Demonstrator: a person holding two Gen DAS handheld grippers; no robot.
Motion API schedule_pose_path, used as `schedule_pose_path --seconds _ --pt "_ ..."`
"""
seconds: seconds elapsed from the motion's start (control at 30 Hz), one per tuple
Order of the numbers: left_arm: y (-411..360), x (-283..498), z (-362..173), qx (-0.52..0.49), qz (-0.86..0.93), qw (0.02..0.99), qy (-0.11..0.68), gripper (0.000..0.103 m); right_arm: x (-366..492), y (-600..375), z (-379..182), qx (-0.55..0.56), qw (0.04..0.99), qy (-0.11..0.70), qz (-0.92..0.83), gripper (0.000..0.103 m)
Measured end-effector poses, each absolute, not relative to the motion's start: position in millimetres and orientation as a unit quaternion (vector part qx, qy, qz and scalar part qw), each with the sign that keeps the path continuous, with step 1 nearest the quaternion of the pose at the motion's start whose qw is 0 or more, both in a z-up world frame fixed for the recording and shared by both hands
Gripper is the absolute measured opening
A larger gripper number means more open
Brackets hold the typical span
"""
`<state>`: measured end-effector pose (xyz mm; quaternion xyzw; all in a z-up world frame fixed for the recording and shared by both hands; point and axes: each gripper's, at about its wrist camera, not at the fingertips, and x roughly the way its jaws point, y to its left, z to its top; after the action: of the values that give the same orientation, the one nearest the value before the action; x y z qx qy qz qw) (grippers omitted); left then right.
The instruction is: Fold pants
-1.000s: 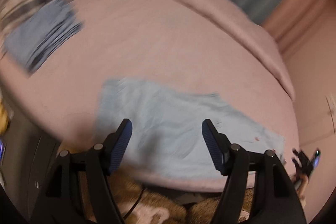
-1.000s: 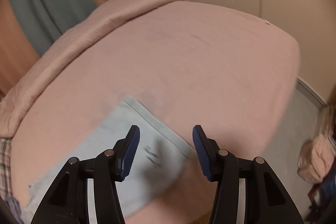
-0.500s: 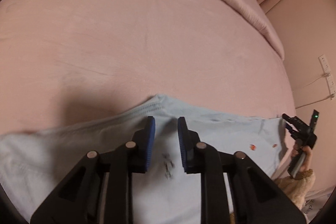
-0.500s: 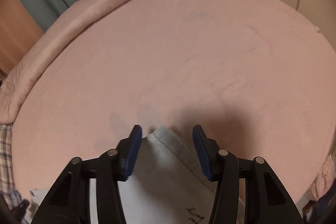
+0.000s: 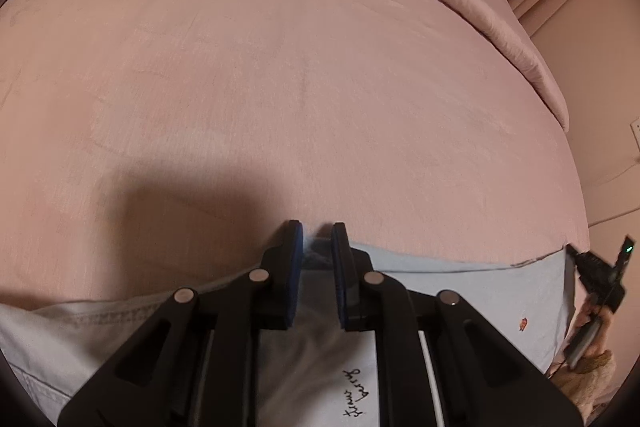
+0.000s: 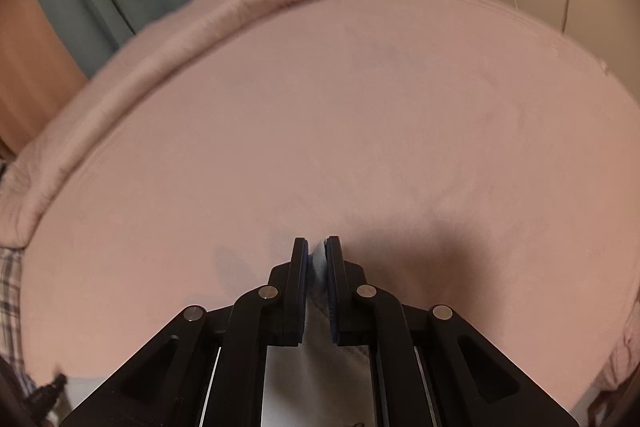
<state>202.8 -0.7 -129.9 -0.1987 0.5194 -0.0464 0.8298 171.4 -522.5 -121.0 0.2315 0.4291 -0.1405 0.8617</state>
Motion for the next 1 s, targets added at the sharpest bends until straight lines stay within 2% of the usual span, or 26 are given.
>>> schedule_pose_path --seconds 0.17,0.27,0.33,0.37,0.4,0.43,0.57,0.67,0.77,0.87,1.0 --pt "18 197 -117 -0.236 -0.042 0.812 0.532 0.014 177 -518 -123 0.223 0.859 0.436 -0.149 0.006" --pt "46 179 -93 -0.263 -0.027 0.817 0.512 0.022 181 -506 -109 0.184 0.856 0.453 -0.166 0.009" --pt "71 160 -75 -0.271 -0.011 0.825 0.496 0.037 178 -493 -93 0.167 0.865 0.445 -0.163 0.019" --pt "82 152 -68 -0.271 -0.002 0.829 0.489 0.049 175 -485 -83 0.158 0.871 0.437 -0.158 0.031" --pt "92 143 -62 -0.27 0.009 0.834 0.482 0.053 171 -473 -71 0.147 0.879 0.428 -0.148 0.042" --pt "104 133 -55 -0.266 0.022 0.839 0.474 0.058 168 -463 -63 0.139 0.885 0.422 -0.137 0.044" --pt "146 96 -39 -0.247 0.081 0.852 0.453 0.063 167 -376 -31 0.096 0.901 0.423 -0.023 0.044" --pt "169 80 -48 -0.272 0.096 0.844 0.453 0.064 166 -288 -26 0.07 0.889 0.44 0.108 0.044" --pt "188 70 -65 -0.314 0.1 0.821 0.465 0.062 172 -204 -37 0.075 0.852 0.474 0.208 0.044" --pt "196 59 -80 -0.339 0.093 0.808 0.474 0.062 186 -138 -57 0.083 0.801 0.524 0.277 0.036" --pt "199 52 -101 -0.368 0.065 0.781 0.501 0.059 210 -85 -77 0.043 0.771 0.565 0.29 0.036"
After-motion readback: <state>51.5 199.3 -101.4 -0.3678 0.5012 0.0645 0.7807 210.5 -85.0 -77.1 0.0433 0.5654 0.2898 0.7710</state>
